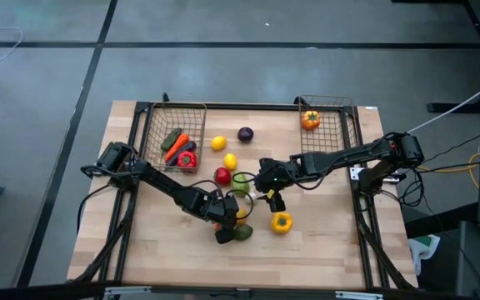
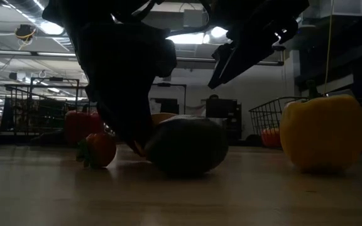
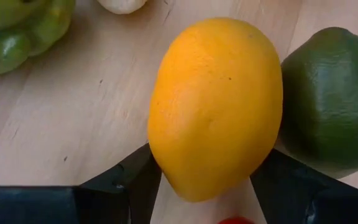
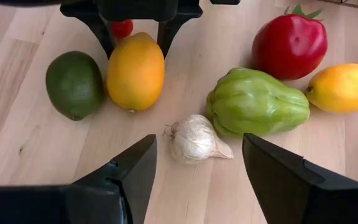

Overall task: Sort produce into baskets
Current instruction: Put the bottom lemon into the right gold wire basket

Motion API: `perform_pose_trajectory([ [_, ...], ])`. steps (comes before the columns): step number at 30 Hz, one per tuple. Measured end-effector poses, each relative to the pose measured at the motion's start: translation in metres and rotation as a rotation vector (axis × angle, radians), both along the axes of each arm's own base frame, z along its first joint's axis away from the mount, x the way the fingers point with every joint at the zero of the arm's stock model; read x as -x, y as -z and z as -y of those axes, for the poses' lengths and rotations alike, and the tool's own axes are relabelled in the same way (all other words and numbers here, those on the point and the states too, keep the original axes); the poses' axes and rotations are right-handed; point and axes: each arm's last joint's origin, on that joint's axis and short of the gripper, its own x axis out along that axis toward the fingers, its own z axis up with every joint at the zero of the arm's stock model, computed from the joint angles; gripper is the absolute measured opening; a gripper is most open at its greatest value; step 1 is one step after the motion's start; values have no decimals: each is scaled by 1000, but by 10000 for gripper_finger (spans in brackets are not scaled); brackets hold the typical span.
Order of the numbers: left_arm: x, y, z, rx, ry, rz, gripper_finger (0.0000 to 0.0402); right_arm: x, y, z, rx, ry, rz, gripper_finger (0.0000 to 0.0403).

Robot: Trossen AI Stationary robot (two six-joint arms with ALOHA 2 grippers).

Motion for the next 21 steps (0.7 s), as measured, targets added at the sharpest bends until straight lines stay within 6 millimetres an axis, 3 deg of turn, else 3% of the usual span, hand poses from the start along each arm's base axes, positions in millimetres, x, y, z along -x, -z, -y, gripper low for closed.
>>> perform_pose_trajectory([
  [11, -1, 0, -3, -21, -18, 10, 218, 1, -1, -6, -148, -119, -16, 237],
  [21, -12, -5, -12, -20, -18, 100, 219, -4, -7, -23, -98, -131, 89, 237],
])
